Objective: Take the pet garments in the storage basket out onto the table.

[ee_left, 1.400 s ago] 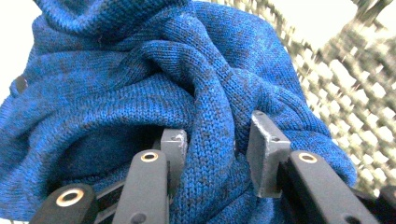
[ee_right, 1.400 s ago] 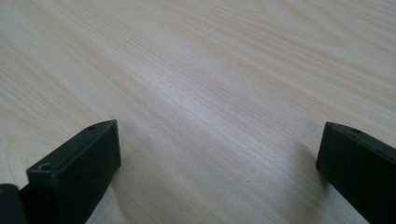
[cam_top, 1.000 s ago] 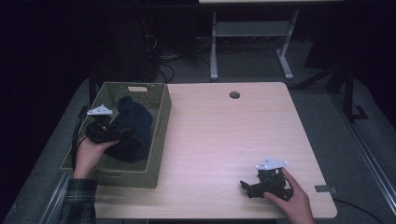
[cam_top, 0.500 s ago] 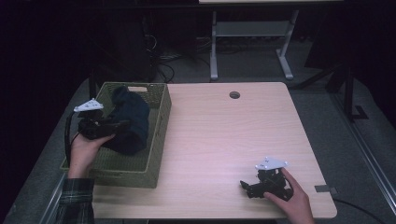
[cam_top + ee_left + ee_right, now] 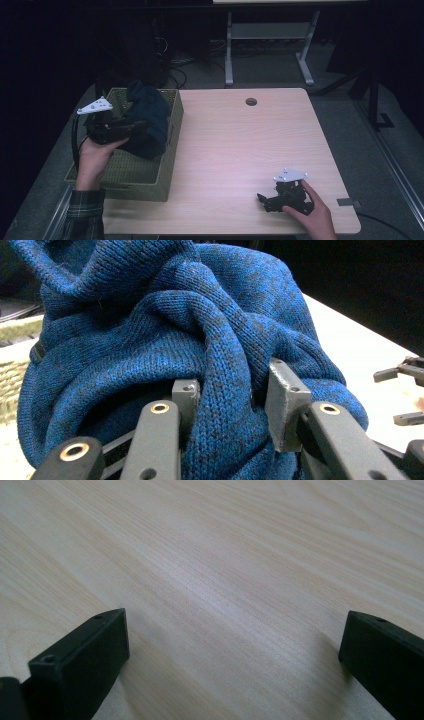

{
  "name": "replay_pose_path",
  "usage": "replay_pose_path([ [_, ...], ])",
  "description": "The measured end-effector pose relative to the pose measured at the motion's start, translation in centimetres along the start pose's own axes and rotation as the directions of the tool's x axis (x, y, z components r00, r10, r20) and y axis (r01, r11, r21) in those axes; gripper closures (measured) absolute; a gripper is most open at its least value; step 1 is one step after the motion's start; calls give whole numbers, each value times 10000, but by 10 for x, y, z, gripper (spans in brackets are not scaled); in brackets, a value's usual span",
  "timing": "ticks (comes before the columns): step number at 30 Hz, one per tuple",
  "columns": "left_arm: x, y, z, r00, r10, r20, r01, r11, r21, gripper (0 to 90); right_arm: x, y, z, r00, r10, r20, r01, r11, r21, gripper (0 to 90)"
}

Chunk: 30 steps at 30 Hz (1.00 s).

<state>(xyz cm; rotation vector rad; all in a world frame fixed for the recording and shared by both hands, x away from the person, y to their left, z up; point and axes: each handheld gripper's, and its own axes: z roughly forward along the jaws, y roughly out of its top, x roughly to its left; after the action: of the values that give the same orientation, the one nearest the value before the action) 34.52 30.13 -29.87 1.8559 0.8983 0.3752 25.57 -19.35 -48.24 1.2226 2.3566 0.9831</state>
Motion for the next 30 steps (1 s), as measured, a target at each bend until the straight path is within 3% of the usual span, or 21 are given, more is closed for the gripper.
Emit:
replay_pose_path([
  [14, -37, 25, 6, 9949, 669, 753, -633, 9967, -502, 627, 0, 0, 0, 10000, 5, -3, -5, 10000, -6, 0],
  [19, -57, 36, 19, 9870, 1104, 1172, -1044, 9930, -556, 627, 0, 0, 0, 10000, 35, -10, -35, 10000, 1, 0],
  [30, -84, 44, 51, 9719, 1507, 1810, -1461, 9885, -383, 627, 0, 0, 0, 10000, 21, -5, -21, 10000, 1, 0],
])
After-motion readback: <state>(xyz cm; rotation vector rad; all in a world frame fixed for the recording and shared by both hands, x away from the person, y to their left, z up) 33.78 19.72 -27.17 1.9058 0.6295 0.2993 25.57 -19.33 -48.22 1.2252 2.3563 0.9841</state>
